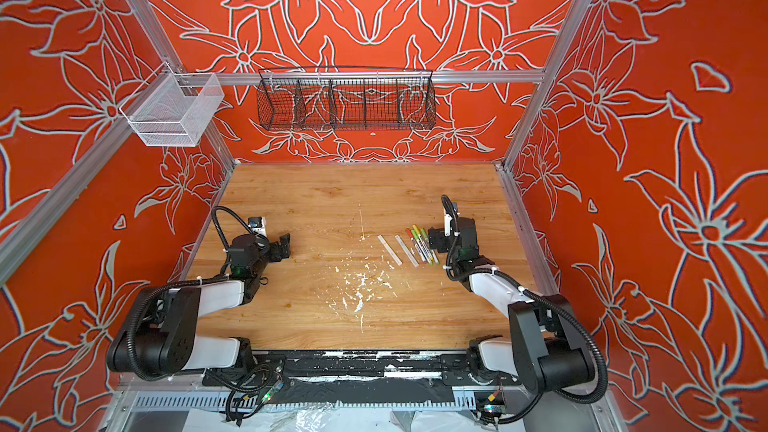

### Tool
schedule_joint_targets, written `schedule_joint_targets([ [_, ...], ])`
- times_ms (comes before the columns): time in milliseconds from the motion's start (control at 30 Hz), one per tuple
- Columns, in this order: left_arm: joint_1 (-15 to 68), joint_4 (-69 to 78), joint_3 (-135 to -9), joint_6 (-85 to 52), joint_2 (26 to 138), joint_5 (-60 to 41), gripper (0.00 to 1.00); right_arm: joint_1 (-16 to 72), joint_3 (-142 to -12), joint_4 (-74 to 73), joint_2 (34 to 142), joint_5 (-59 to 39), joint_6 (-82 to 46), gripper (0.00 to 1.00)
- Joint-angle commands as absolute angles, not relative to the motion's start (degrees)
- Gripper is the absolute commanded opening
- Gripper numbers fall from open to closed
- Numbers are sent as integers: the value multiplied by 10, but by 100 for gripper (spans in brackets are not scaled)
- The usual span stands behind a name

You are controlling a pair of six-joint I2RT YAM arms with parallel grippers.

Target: Insert the pens into the pen caps

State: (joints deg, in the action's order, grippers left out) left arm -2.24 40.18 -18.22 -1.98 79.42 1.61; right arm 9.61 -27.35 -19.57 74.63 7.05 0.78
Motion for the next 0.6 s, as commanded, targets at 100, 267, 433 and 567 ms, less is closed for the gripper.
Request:
schedule_joint_targets([
  [100,-20,421,-182,-10,796,11,97,87,-257,-248,746,84,0,97],
  [267,-21,421,-183,-10,797,10,97,79,-191,-358,710,118,23,98],
  [433,-21,421,-183,-10,796,11,97,8,-109,-583,776,47,-14,98],
  [567,-21,421,-183,-10,797,11,97,8,-150,-497,781,22,-4,98],
])
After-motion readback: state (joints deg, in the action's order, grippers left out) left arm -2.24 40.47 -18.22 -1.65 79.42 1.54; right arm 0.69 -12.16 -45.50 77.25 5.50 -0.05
